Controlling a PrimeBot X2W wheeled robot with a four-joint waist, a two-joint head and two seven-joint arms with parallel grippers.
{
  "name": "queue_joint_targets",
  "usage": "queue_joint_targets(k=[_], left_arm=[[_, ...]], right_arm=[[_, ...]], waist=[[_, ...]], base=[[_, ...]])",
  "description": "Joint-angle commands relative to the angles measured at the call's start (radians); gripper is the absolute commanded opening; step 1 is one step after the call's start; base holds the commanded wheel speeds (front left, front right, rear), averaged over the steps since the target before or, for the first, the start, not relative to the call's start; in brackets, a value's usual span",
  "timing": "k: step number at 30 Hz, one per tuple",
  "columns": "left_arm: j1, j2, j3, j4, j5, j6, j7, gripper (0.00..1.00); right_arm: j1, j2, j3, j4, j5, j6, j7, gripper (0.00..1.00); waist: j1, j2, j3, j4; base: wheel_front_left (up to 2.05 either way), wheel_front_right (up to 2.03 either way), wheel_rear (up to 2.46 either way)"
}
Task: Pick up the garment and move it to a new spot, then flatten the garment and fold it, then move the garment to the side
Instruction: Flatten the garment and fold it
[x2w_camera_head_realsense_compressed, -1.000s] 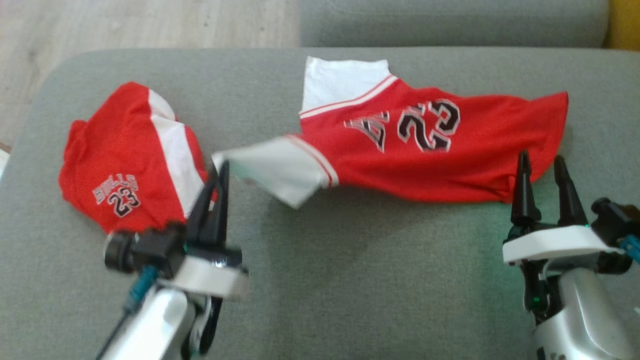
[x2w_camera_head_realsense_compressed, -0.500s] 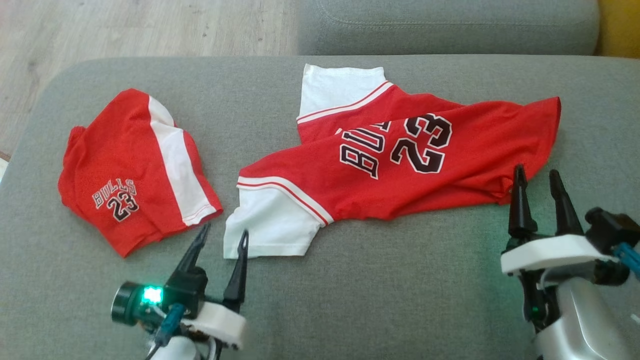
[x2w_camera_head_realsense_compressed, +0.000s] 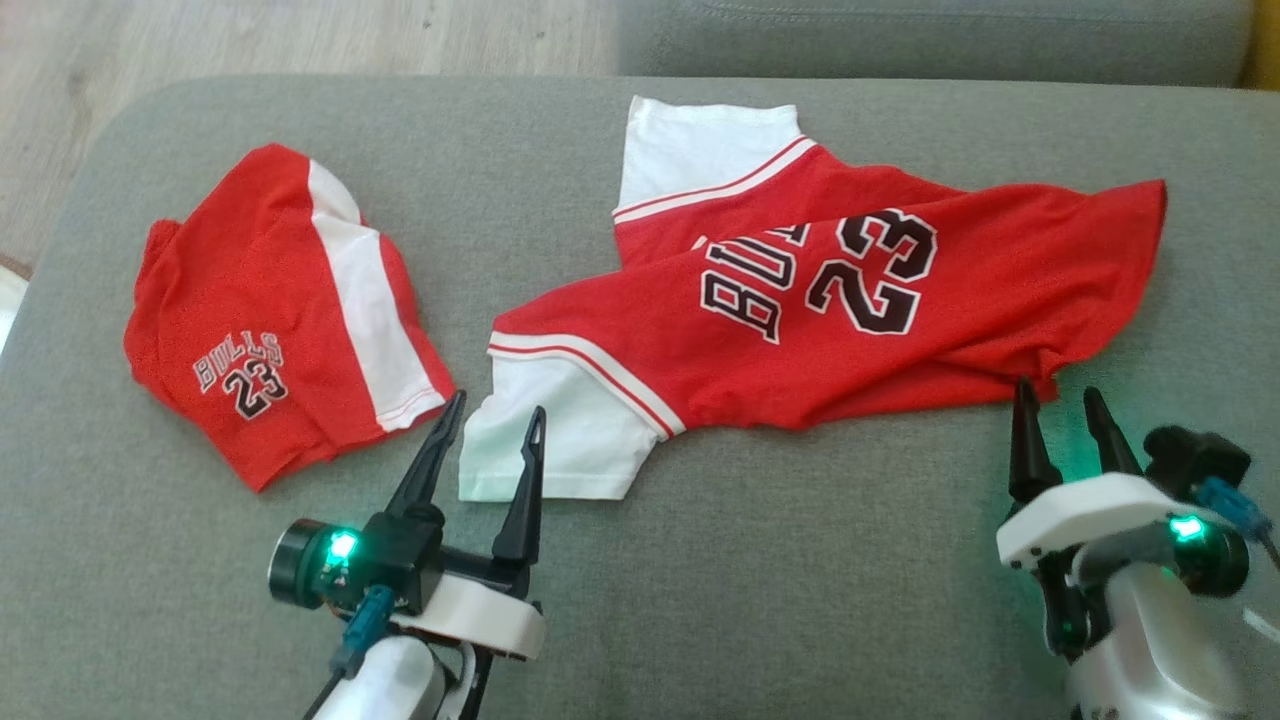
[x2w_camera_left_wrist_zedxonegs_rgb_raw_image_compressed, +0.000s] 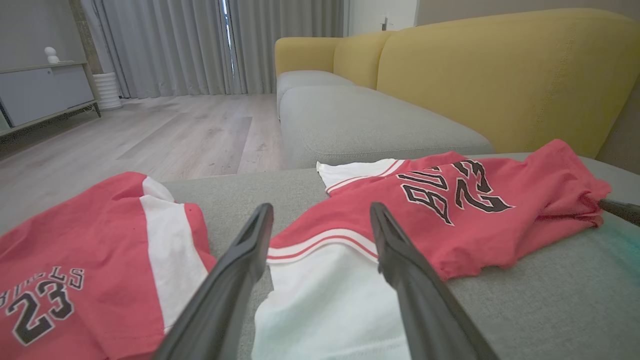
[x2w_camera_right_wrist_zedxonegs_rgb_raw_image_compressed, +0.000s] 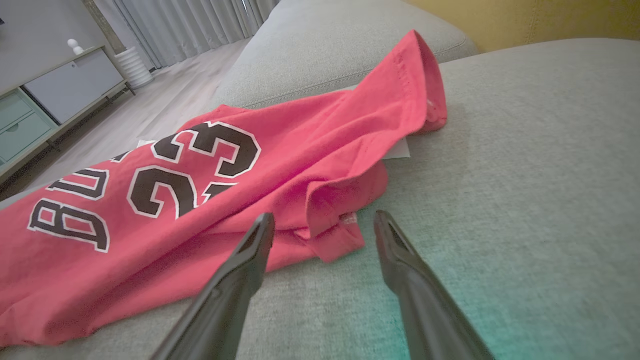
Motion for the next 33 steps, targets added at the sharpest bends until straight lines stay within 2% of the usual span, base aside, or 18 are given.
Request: queue_joint_targets(k=[1, 9, 10, 11, 12, 19, 24, 28, 33], left_arm=[[-0.05, 0.008, 0.033, -0.022, -0.001, -0.004, -0.01, 1.0], [-0.058, -0.001, 0.048, -0.002, 0.006, -0.019, -0.012, 1.0], [-0.058, -0.002, 0.05, -0.002, 0.008, -0.02, -0.012, 1.0], [-0.058, -0.004, 0.053, -0.002, 0.01, -0.02, -0.012, 1.0], [-0.058, -0.005, 0.054, -0.003, 0.012, -0.02, -0.012, 1.0], [-0.057, -0.011, 0.071, -0.001, 0.025, -0.026, -0.012, 1.0], [-0.043, -0.015, 0.083, 0.001, 0.03, -0.028, -0.012, 1.0], [-0.032, -0.022, 0.091, -0.002, 0.036, -0.028, -0.012, 1.0], [-0.017, -0.036, 0.1, -0.004, 0.043, -0.031, -0.013, 1.0]], right_arm=[[-0.045, -0.004, 0.019, -0.015, -0.012, -0.001, -0.006, 1.0], [-0.113, -0.004, 0.015, 0.083, -0.023, -0.001, -0.039, 1.0], [-0.119, -0.004, 0.015, 0.092, -0.023, -0.001, -0.042, 0.55], [-0.124, -0.004, 0.016, 0.1, -0.022, -0.001, -0.045, 0.38], [-0.13, -0.004, 0.017, 0.107, -0.021, -0.001, -0.048, 0.0], [-0.152, -0.004, 0.007, 0.136, -0.032, -0.001, -0.062, 0.0], [-0.137, -0.004, -0.013, 0.1, -0.045, -0.001, -0.066, 0.0], [-0.099, -0.004, -0.027, 0.029, -0.079, -0.001, -0.054, 0.0], [-0.039, -0.004, -0.076, -0.143, -0.145, -0.001, 0.038, 0.0]], waist=[[-0.0001, 0.0, 0.005, 0.006], [-0.0001, 0.0, 0.021, 0.017], [-0.0001, 0.0, 0.022, 0.017], [-0.0001, 0.0, 0.024, 0.016], [-0.0001, 0.0, 0.025, 0.016], [-0.0001, 0.0, 0.023, 0.001], [-0.0001, 0.0, 0.008, -0.033], [-0.0001, 0.0, -0.011, -0.069], [-0.0001, 0.0, -0.042, -0.109]], base=[[0.0, 0.0, 0.0], [0.0, 0.0, 0.0], [0.0, 0.0, 0.0], [0.0, 0.0, 0.0], [0.0, 0.0, 0.0], [0.0, 0.0, 0.0], [0.0, 0.0, 0.0], [0.0, 0.0, 0.0], [0.0, 0.0, 0.0]])
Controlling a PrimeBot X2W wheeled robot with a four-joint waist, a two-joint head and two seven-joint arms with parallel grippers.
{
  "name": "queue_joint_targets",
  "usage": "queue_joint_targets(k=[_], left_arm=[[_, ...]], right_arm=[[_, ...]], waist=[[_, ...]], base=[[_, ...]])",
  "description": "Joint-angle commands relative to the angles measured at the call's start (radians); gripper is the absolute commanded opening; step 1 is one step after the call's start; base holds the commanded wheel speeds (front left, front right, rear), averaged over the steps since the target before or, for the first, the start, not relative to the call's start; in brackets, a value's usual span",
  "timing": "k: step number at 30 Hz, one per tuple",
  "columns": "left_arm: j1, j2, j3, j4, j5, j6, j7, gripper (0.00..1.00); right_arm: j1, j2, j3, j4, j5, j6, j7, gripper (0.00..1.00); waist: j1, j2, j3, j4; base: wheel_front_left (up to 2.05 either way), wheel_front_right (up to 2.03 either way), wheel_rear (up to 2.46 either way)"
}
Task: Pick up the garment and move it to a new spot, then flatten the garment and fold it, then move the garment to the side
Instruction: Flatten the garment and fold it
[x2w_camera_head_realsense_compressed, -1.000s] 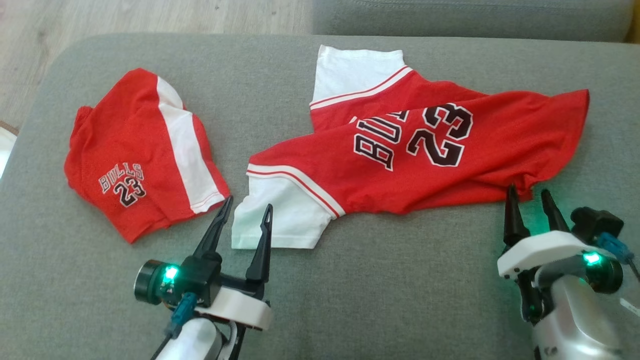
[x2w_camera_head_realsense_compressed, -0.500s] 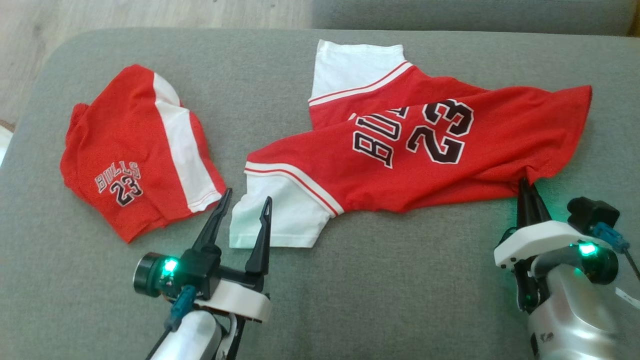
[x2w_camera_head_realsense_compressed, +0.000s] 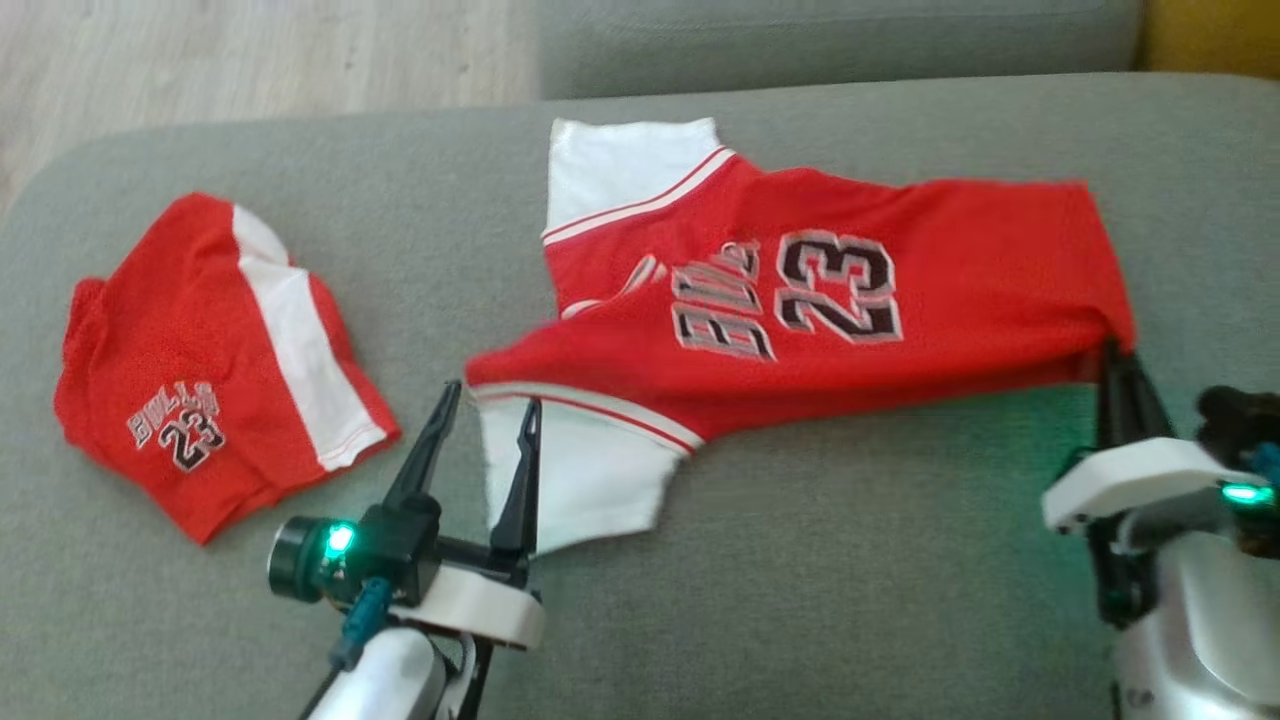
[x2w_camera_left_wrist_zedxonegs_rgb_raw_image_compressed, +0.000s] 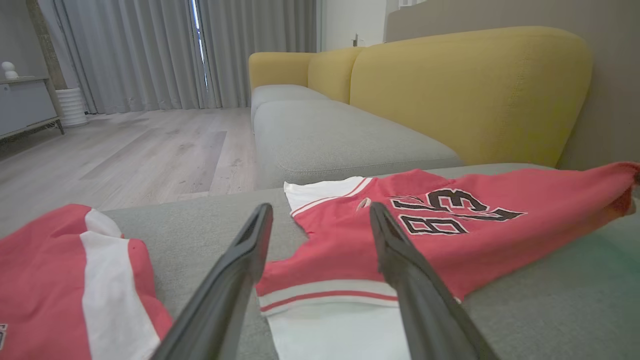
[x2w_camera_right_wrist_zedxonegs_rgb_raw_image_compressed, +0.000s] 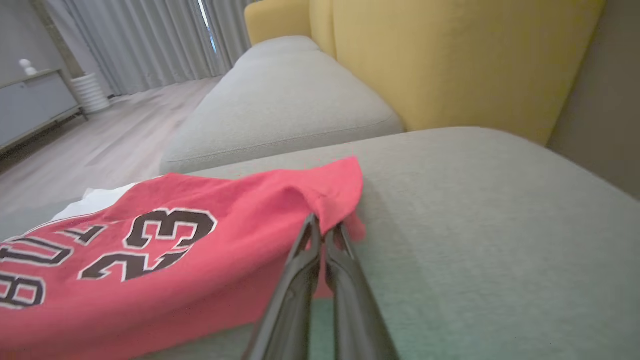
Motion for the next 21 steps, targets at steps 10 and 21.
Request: queue_joint_targets(k=[10, 21], left_arm=[[0.026, -0.035, 0.063, -0.02, 0.025, -0.014, -0.011, 1.0], [0.016, -0.059, 0.078, -0.012, 0.055, -0.052, -0.011, 1.0]], right_arm=[[0.194, -0.004, -0.071, -0.522, -0.047, -0.001, 0.347, 0.0], [0.226, -0.004, -0.119, -0.633, -0.034, -0.001, 0.57, 0.0]], waist=[[0.0, 0.0, -0.068, -0.044], [0.0, 0.0, -0.03, 0.007]], base=[[0.0, 0.0, 0.0], [0.0, 0.0, 0.0]])
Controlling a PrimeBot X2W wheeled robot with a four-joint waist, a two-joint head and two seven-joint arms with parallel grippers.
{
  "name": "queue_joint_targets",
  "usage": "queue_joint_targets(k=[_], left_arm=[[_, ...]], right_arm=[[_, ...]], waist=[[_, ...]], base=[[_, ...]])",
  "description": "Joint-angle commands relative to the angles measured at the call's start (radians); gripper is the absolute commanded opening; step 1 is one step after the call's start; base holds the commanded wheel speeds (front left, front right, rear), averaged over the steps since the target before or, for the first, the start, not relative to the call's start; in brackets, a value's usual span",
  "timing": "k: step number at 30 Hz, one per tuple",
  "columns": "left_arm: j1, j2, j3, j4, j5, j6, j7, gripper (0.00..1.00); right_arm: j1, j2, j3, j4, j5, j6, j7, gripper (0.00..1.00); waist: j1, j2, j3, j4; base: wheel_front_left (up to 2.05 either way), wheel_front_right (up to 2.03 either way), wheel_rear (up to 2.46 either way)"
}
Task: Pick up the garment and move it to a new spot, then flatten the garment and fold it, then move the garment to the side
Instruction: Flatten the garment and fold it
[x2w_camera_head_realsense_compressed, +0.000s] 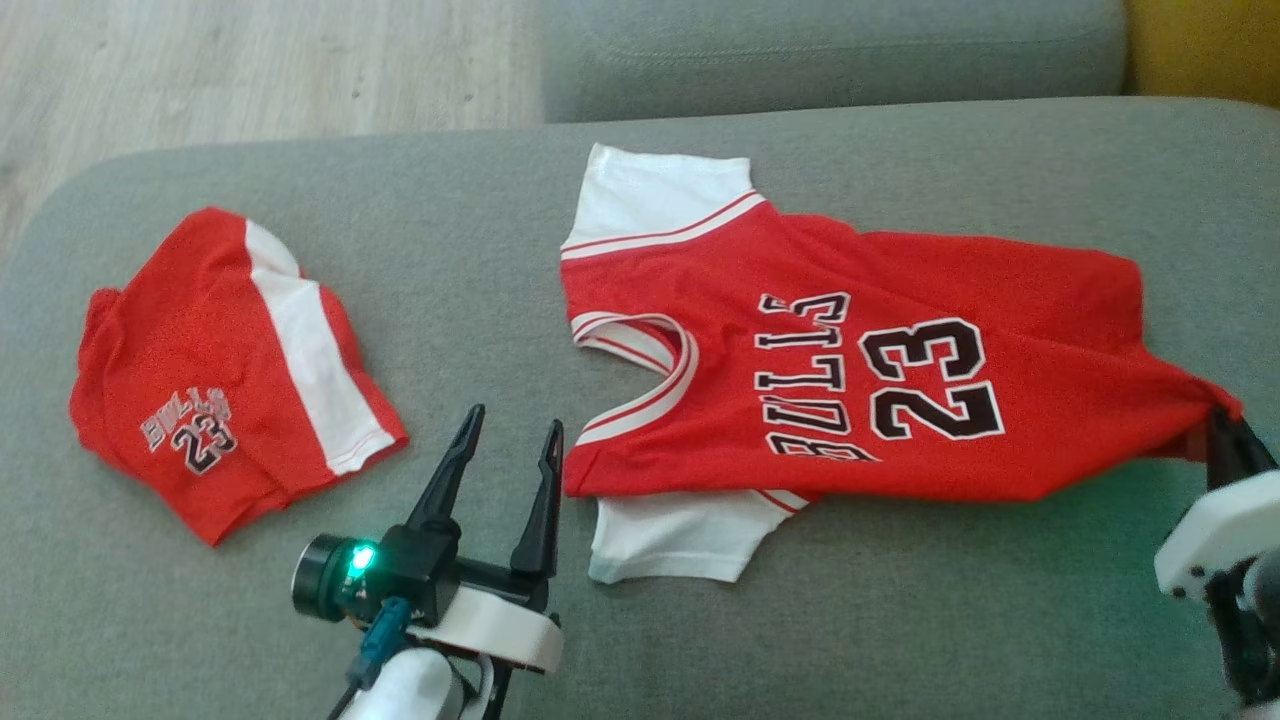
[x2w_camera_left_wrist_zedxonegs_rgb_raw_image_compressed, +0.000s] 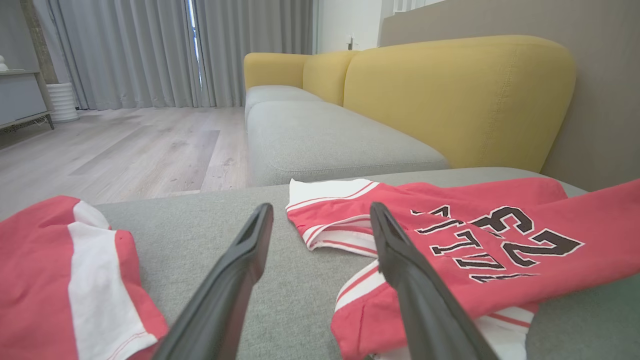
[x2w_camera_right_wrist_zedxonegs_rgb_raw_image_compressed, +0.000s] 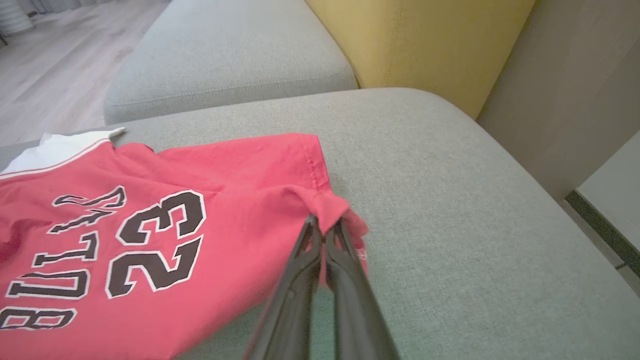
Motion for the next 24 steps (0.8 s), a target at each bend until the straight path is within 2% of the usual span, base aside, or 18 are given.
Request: queue_joint_targets(k=[1, 7, 16, 17, 18, 24], left_arm=[[-0.039, -0.001, 0.043, -0.021, 0.012, -0.009, -0.009, 1.0], [-0.066, -0.015, 0.044, -0.007, 0.026, -0.032, -0.009, 1.0], [-0.087, -0.03, 0.051, 0.008, 0.043, -0.057, -0.01, 1.0], [-0.087, -0.031, 0.054, 0.008, 0.044, -0.059, -0.01, 1.0], [-0.088, -0.031, 0.056, 0.008, 0.046, -0.06, -0.01, 1.0], [-0.085, -0.034, 0.067, 0.009, 0.054, -0.066, -0.01, 1.0]], right_arm=[[-0.075, -0.009, 0.015, -0.021, -0.001, -0.001, 0.009, 0.0], [-0.224, -0.009, -0.022, 0.131, -0.074, -0.001, 0.051, 0.0], [-0.45, -0.009, -0.177, 0.417, -0.266, -0.001, 0.081, 0.0], [-0.47, -0.009, -0.189, 0.44, -0.286, -0.001, 0.069, 0.29], [-0.49, -0.009, -0.198, 0.463, -0.3, -0.001, 0.053, 1.0], [-0.548, -0.009, -0.237, 0.561, -0.384, -0.001, -0.025, 1.0]], waist=[[0.0, -0.0001, 0.017, 0.018], [0.0, -0.0001, 0.061, 0.069], [0.0, -0.0001, 0.1, 0.134], [0.0, -0.0001, 0.103, 0.137], [0.0, -0.0001, 0.105, 0.139], [0.0, -0.0001, 0.107, 0.132]], base=[[0.0, 0.0, 0.0], [0.0, 0.0, 0.0], [0.0, 0.0, 0.0], [0.0, 0.0, 0.0], [0.0, 0.0, 0.0], [0.0, 0.0, 0.0]])
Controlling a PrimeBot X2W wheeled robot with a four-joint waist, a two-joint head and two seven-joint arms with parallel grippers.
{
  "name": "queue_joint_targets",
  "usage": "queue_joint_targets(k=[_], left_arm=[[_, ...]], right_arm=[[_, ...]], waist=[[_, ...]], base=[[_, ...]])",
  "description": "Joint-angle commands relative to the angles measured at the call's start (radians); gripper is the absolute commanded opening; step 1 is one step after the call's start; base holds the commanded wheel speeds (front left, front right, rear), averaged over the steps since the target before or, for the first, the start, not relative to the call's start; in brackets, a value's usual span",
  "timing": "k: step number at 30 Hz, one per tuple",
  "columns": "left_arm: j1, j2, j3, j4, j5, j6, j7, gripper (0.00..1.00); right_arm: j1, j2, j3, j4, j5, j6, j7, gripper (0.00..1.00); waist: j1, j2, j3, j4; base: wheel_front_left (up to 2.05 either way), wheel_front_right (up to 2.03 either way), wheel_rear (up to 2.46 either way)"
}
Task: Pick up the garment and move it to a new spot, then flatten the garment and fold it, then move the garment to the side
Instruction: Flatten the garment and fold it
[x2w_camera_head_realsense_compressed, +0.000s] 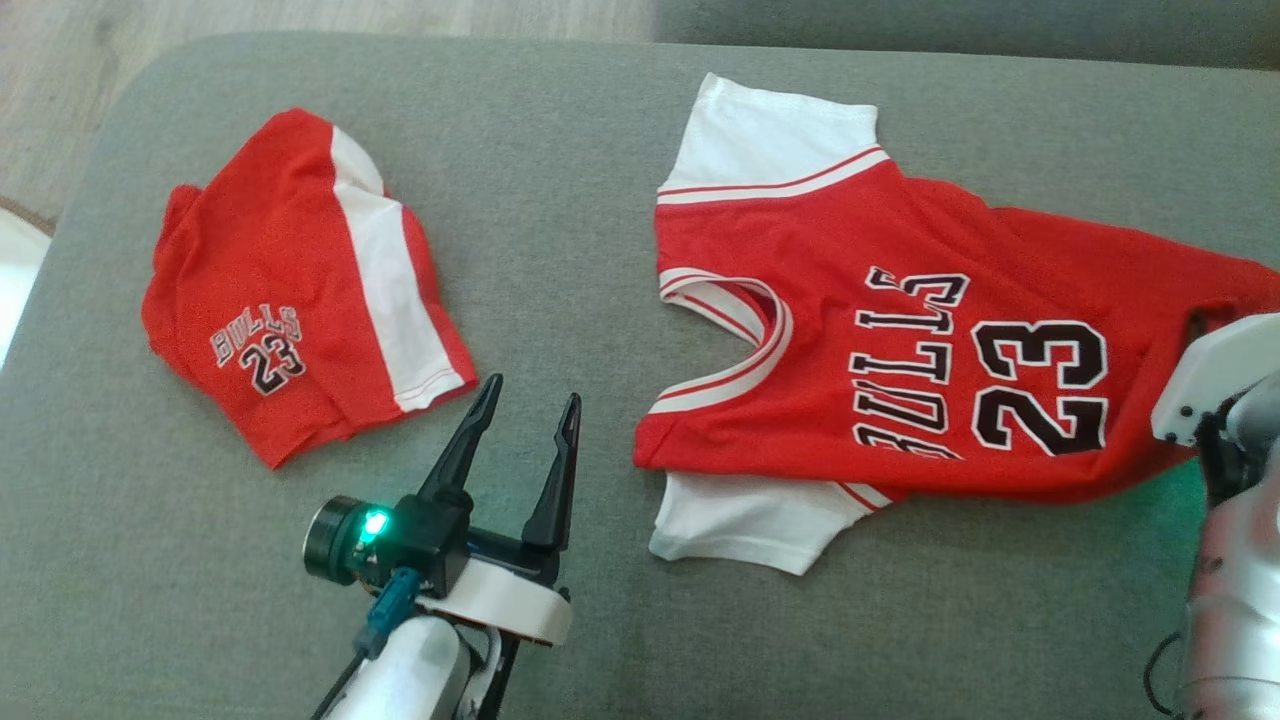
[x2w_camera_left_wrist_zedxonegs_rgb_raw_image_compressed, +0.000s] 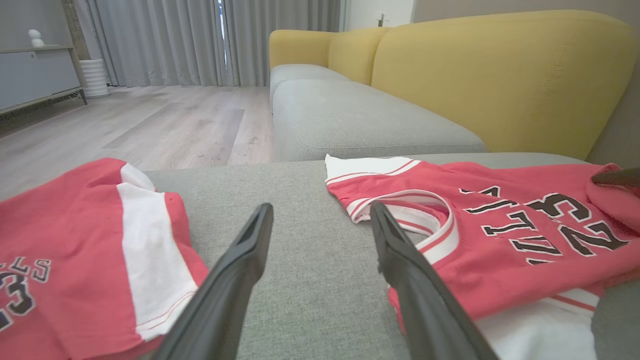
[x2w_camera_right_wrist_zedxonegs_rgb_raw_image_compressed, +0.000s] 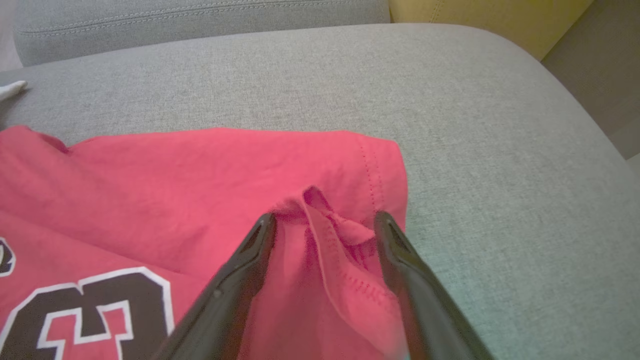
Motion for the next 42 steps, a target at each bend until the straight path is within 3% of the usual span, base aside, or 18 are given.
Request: queue_joint_targets(k=[1, 10, 20, 27, 37, 42], left_arm=[[-0.035, -0.001, 0.041, -0.023, 0.007, 0.0, -0.01, 1.0], [-0.017, -0.001, 0.061, -0.026, 0.019, -0.001, -0.01, 1.0], [0.021, -0.002, 0.091, -0.049, 0.02, 0.003, -0.01, 1.0], [0.031, -0.009, 0.097, -0.054, 0.021, -0.001, -0.01, 1.0], [0.019, -0.007, 0.082, -0.027, 0.015, -0.027, -0.007, 1.0], [0.022, -0.007, 0.041, -0.014, 0.008, -0.064, 0.035, 1.0]], right_arm=[[-0.039, -0.007, 0.019, -0.026, -0.003, -0.001, -0.014, 1.0], [-0.023, -0.007, 0.087, -0.007, 0.04, -0.001, -0.226, 1.0], [0.209, -0.007, 0.313, -0.229, 0.349, -0.001, -0.412, 1.0], [0.401, -0.007, 0.416, -0.387, 0.504, -0.001, -0.475, 1.0], [0.44, -0.007, 0.441, -0.427, 0.517, -0.001, -0.498, 1.0], [0.438, -0.007, 0.435, -0.424, 0.518, -0.001, -0.502, 1.0]], waist=[[-0.0002, 0.0, -0.002, -0.006], [-0.0002, 0.0, -0.039, -0.074], [-0.0002, 0.0, -0.094, -0.169], [-0.0002, 0.0, -0.099, -0.203], [-0.0002, 0.0, -0.076, -0.209], [-0.0002, 0.0, -0.068, -0.199]], base=[[0.0, 0.0, 0.0], [0.0, 0.0, 0.0], [0.0, 0.0, 0.0], [0.0, 0.0, 0.0], [0.0, 0.0, 0.0], [0.0, 0.0, 0.0]])
